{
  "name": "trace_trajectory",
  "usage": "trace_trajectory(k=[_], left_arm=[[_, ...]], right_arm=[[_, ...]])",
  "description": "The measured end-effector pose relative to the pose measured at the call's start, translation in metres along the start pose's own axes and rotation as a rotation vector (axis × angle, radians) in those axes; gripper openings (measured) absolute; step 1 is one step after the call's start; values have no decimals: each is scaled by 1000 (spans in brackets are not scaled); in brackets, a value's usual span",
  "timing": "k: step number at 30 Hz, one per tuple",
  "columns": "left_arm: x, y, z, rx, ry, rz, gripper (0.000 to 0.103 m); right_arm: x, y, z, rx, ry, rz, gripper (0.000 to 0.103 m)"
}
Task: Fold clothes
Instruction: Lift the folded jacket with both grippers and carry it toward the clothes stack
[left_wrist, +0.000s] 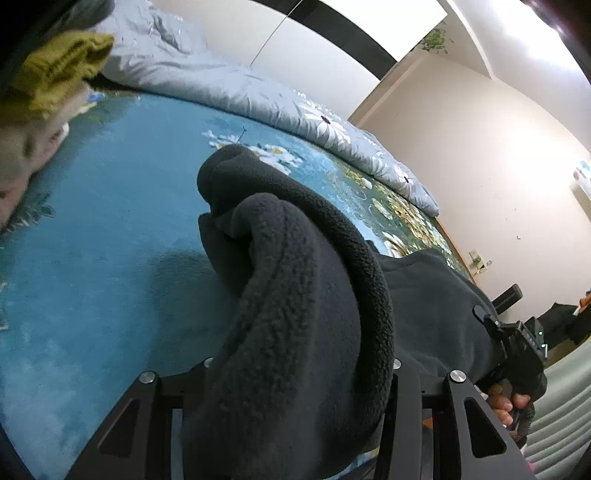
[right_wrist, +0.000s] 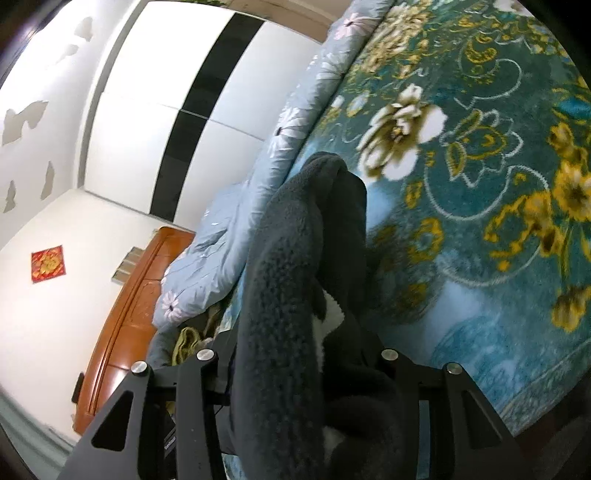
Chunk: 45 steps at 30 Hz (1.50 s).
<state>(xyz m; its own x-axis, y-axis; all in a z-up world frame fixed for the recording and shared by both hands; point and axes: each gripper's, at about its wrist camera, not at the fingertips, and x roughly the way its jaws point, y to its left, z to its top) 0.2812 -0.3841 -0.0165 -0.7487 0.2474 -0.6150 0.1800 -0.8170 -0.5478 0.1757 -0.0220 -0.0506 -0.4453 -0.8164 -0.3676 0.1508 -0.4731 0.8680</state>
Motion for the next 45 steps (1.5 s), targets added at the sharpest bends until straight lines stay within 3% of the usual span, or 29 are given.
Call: trace_trajectory(k=[5,18,26,45], left_arm=[[-45,10,-17,26,-41,20,47],[-92,11,-27,24,-108,84,47],[-109,21,-19,31,-145,61,47],[-114,39,18,72,-169,-72,47]], right_arm=[[-6,15,-10,-39,14,53,48],[10,37,-19,-102,87,141,48],[20,60,-20,-157,104,144,48],[24,88,-16,-145,74,76,48]])
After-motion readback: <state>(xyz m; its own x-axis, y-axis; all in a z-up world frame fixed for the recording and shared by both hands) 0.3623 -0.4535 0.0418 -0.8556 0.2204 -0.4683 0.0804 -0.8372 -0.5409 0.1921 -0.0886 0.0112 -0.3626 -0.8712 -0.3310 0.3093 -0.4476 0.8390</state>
